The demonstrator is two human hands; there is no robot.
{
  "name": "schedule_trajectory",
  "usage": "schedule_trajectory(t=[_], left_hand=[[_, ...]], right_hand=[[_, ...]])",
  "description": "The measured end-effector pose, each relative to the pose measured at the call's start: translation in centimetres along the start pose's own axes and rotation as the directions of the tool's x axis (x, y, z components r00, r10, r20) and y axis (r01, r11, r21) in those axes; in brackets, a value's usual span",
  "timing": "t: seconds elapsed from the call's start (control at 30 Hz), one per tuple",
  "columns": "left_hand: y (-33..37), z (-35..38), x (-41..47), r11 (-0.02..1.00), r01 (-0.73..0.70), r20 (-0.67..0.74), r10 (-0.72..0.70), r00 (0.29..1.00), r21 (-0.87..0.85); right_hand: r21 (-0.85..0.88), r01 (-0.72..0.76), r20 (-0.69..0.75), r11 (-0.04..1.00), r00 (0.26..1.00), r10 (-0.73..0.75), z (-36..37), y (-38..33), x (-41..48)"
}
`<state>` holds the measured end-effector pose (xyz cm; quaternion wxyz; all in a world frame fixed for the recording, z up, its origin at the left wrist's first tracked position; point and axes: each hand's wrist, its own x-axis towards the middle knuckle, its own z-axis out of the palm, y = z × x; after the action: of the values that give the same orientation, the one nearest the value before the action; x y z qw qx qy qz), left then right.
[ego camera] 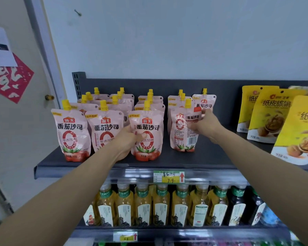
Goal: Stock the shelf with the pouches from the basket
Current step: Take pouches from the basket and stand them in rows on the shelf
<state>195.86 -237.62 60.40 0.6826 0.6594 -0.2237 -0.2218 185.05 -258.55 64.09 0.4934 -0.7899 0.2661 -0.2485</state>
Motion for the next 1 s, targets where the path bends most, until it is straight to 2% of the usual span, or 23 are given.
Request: schedule_trajectory(t=[0.13,0.23,0.37,0.5,0.6,0.7,0.8,0.9,1.0], left_hand=[[0.1,0.3,-0.2,1.000,0.007,-0.035,-0.006,0.999,0.022],[0.0,0.4,-0.4,0.998,-0.003,-0.062,0.008,0.998,0.070],[-0.1,0.5,-0.6,0.982,0.000,-0.102,0.019,0.995,0.189],[0.4,0.9,-1.1,0.932,0.003,-0.187,0.070,0.980,0.363],[0.8,1.2,-1.6,0.839,-0.020,-0.228,0.170,0.959,0.543],[1.1,1.2,-2.0,0.773,-0.025,-0.234,0.223,0.946,0.634],[1.5,0.9,-2.3,0.716,-0.027,-0.245,0.273,0.930,0.697],[2.3,0.7,-3.0,0.701,-0.052,-0.261,0.332,0.907,0.711],[3.0,0.7,-4.2,0.699,-0.101,-0.282,0.411,0.867,0.708]], right_hand=[[0.084,-0.043,0.058,0.996,0.998,0.039,0.2,0.6,0.3],[0.137,-0.028,-0.024,0.990,0.999,0.032,0.6,0.3,0.5],[-0.121,-0.007,-0.219,0.993,0.975,-0.019,0.8,-0.8,0.6],[-0.308,0.037,-0.132,0.951,0.988,-0.082,0.5,-2.1,0.6],[-0.399,-0.014,-0.143,0.917,0.989,-0.047,0.2,-2.7,0.8],[-0.532,-0.009,-0.138,0.847,0.987,-0.076,0.6,-3.3,0.8],[-0.489,0.065,-0.081,0.870,0.990,-0.119,0.9,-3.7,0.9],[-0.407,0.058,-0.082,0.911,0.992,-0.099,1.4,-3.5,1.0],[-0.396,0.050,-0.096,0.917,0.991,-0.095,1.6,-3.6,0.5]])
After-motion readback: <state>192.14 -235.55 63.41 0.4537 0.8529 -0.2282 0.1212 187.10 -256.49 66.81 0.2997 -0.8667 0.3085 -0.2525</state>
